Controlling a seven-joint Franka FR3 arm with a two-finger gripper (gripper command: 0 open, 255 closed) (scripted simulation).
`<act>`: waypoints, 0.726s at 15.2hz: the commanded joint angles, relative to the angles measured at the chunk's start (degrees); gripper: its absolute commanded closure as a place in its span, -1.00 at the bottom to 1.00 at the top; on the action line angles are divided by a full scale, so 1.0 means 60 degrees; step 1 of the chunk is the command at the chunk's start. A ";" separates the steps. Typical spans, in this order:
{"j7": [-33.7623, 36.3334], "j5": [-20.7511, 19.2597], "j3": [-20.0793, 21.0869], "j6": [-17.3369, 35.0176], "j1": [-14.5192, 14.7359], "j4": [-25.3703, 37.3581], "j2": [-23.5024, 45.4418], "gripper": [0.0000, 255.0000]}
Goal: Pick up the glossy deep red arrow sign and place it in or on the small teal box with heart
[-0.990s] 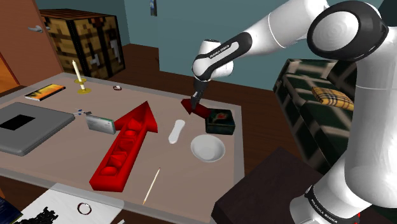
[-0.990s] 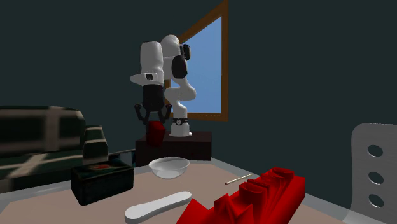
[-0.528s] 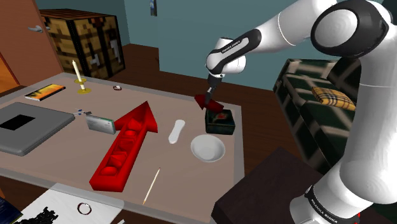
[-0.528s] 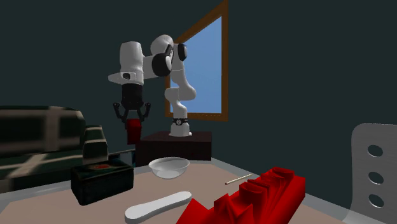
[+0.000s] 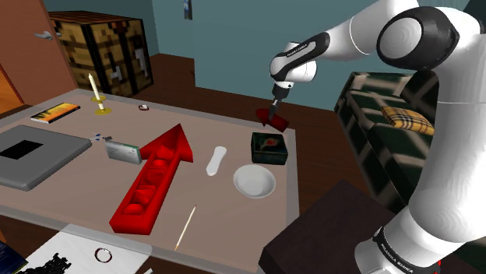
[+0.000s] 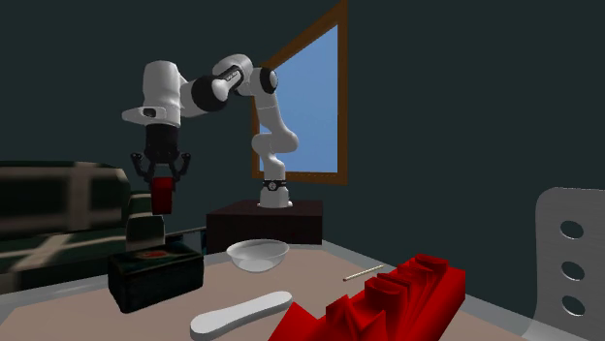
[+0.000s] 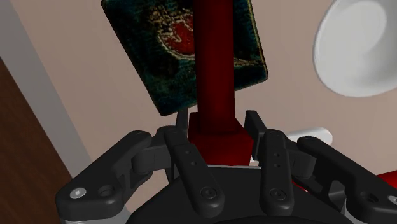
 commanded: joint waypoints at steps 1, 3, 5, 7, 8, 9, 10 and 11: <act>-0.0299 0.0061 -0.0040 0.0042 -0.0208 0.0039 0.0108 1.00; -0.0333 0.0090 -0.0024 0.0236 -0.0215 -0.0011 0.0254 1.00; -0.0368 0.0119 -0.0008 0.0427 -0.0223 -0.0052 0.0405 1.00; -0.0403 0.0149 0.0009 0.0616 -0.0232 -0.0085 0.0562 1.00; -0.0420 0.0164 0.0018 0.0708 -0.0237 -0.0098 0.0643 1.00; -0.0437 0.0179 0.0027 0.0801 -0.0242 -0.0109 0.0724 1.00; -0.0455 0.0193 0.0036 0.0892 -0.0247 -0.0118 0.0807 1.00; -0.0472 0.0208 0.0046 0.0982 -0.0252 -0.0125 0.0892 1.00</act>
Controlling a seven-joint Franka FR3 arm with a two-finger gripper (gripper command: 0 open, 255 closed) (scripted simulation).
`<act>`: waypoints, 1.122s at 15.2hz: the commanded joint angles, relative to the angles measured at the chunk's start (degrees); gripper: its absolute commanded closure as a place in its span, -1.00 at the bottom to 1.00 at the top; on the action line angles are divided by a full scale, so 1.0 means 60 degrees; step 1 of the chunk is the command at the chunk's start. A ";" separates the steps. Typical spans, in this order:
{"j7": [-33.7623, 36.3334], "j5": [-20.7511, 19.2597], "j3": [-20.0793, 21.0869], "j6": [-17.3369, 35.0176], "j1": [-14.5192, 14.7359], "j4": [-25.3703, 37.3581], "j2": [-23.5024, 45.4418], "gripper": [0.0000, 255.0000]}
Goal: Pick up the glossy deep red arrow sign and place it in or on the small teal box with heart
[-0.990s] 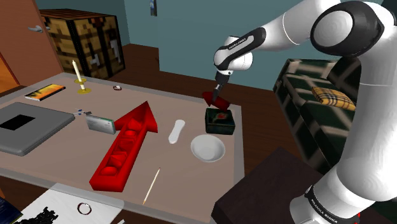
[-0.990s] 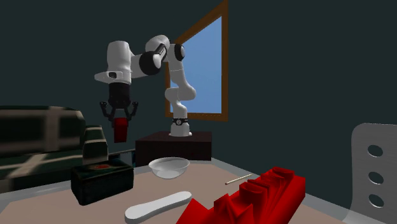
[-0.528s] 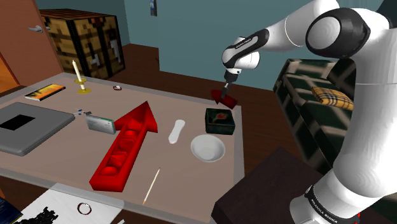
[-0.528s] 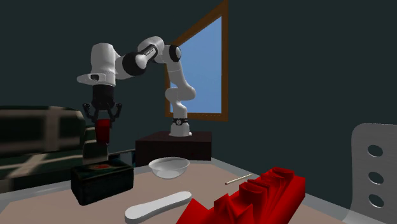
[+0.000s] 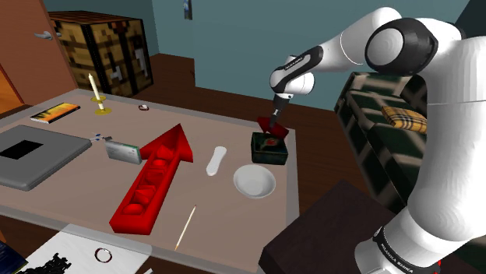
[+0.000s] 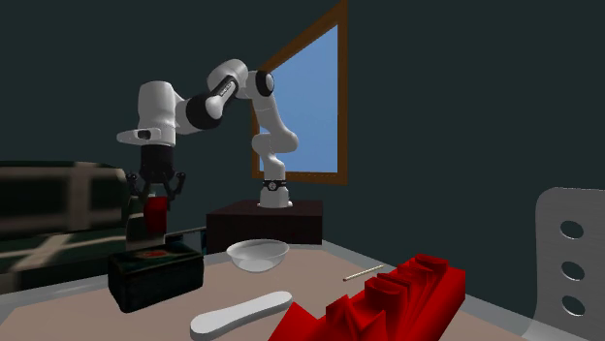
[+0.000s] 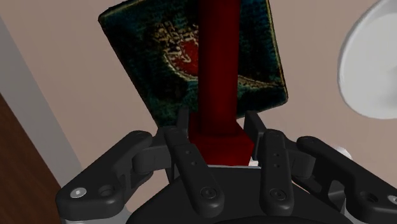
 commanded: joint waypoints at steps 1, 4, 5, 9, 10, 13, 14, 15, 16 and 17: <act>-0.0042 0.0032 0.0019 0.0193 -0.0013 -0.0036 0.0150 1.00; -0.0094 0.0075 0.0050 0.0457 -0.0031 -0.0037 0.0414 1.00; -0.0111 0.0090 0.0060 0.0543 -0.0037 -0.0033 0.0505 1.00; -0.0150 0.0122 0.0085 0.0738 -0.0052 -0.0016 0.0718 1.00; -0.0150 0.0122 0.0085 0.0738 -0.0052 -0.0015 0.0718 1.00; -0.0150 0.0122 0.0085 0.0738 -0.0052 -0.0015 0.0718 1.00; -0.0150 0.0122 0.0085 0.0738 -0.0052 -0.0015 0.0718 1.00; -0.0150 0.0122 0.0085 0.0738 -0.0052 -0.0015 0.0718 1.00; -0.0149 0.0122 0.0086 0.0738 -0.0051 -0.0015 0.0718 -1.00; -0.0150 0.0122 0.0085 0.0737 -0.0052 -0.0014 0.0719 -1.00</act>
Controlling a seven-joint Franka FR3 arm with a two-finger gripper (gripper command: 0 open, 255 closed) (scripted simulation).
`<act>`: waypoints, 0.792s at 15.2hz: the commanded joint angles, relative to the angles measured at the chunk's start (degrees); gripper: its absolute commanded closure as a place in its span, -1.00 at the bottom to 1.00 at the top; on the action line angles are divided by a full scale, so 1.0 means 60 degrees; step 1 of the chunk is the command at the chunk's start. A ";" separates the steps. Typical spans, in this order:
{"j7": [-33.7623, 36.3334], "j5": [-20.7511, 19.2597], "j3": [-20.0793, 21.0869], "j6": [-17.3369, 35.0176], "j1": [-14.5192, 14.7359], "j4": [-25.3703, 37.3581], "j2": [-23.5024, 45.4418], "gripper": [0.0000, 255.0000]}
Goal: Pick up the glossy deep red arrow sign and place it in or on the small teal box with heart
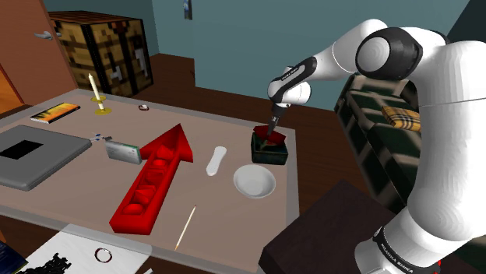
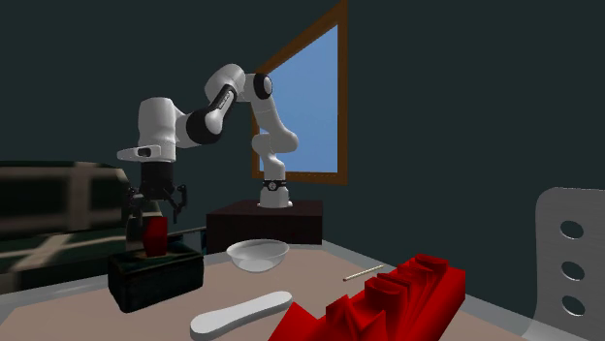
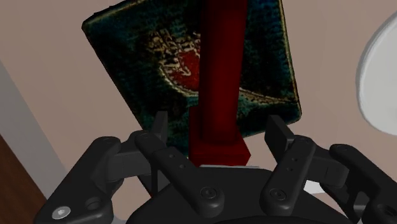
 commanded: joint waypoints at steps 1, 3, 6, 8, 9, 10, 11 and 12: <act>0.0000 0.0000 0.0000 0.0000 0.0000 0.0001 0.0000 -1.00; 0.0000 0.0000 0.0000 0.0001 0.0000 0.0000 0.0000 -1.00; 0.0037 -0.0060 -0.0056 -0.0396 -0.0002 -0.0103 -0.0499 -1.00; 0.0072 -0.0118 -0.0104 -0.0773 -0.0006 -0.0150 -0.0920 -1.00; 0.0072 -0.0118 -0.0104 -0.0773 -0.0006 -0.0150 -0.0920 -1.00; 0.0072 -0.0118 -0.0104 -0.0772 -0.0006 -0.0151 -0.0921 -1.00; 0.0072 -0.0118 -0.0104 -0.0773 -0.0006 -0.0150 -0.0920 -1.00; 0.0072 -0.0118 -0.0104 -0.0773 -0.0006 -0.0150 -0.0920 -1.00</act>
